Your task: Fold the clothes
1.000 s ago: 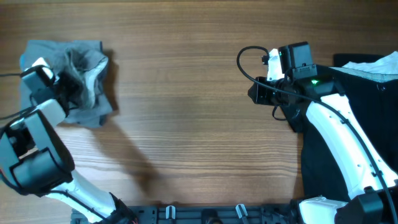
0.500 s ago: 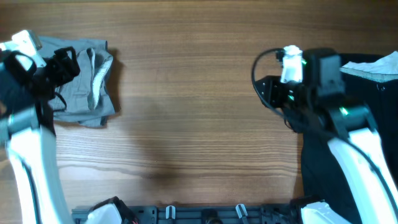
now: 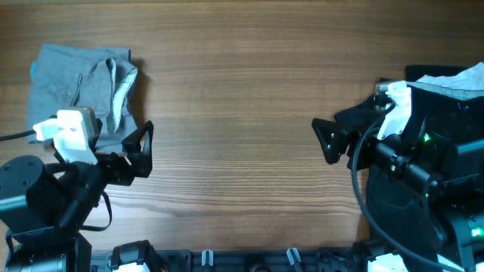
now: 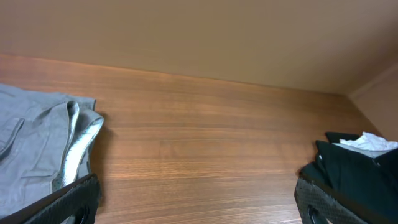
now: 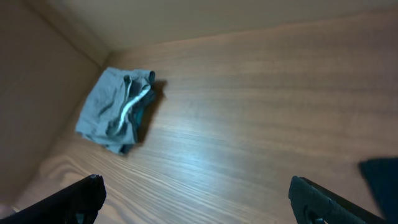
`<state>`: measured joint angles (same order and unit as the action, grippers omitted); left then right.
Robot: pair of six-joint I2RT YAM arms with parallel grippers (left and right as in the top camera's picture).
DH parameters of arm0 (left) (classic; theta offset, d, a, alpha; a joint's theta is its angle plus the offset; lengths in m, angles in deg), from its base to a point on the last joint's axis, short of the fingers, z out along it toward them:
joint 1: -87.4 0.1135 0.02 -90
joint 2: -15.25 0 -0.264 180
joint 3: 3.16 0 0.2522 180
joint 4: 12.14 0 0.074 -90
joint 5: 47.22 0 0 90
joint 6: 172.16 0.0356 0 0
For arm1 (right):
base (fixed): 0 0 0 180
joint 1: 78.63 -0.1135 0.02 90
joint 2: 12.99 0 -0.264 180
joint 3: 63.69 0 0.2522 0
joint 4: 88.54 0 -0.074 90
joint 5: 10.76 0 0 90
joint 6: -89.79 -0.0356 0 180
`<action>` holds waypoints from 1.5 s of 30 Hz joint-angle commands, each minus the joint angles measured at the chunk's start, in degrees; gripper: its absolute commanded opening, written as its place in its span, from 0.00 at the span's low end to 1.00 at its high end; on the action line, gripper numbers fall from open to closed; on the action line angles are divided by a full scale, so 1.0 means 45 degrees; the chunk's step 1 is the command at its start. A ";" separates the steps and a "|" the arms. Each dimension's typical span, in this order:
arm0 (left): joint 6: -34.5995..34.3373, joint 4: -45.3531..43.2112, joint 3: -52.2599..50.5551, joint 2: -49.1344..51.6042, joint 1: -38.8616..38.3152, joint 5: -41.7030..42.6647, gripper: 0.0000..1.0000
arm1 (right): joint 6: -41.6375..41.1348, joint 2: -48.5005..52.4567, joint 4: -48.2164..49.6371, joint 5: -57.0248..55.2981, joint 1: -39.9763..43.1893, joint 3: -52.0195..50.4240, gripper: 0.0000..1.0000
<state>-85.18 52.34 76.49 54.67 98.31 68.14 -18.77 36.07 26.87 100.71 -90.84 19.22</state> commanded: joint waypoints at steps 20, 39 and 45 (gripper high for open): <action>0.0204 0.0044 -0.0117 0.0000 -0.0068 -0.0126 1.00 | 0.4527 0.0282 0.1885 0.1428 -0.0117 -0.0146 1.00; 0.0204 0.0044 -0.0117 0.0005 -0.0068 -0.0126 1.00 | 0.8461 -0.9763 0.8174 0.1443 -0.0107 -1.2356 1.00; 0.0204 0.0044 -0.0117 0.0000 -0.0068 -0.0121 1.00 | 0.7281 -1.0865 0.9136 0.1753 -0.0117 -1.4192 1.00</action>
<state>-85.18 52.69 76.42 54.72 98.31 67.95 18.12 -11.69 66.00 106.42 -90.97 -41.63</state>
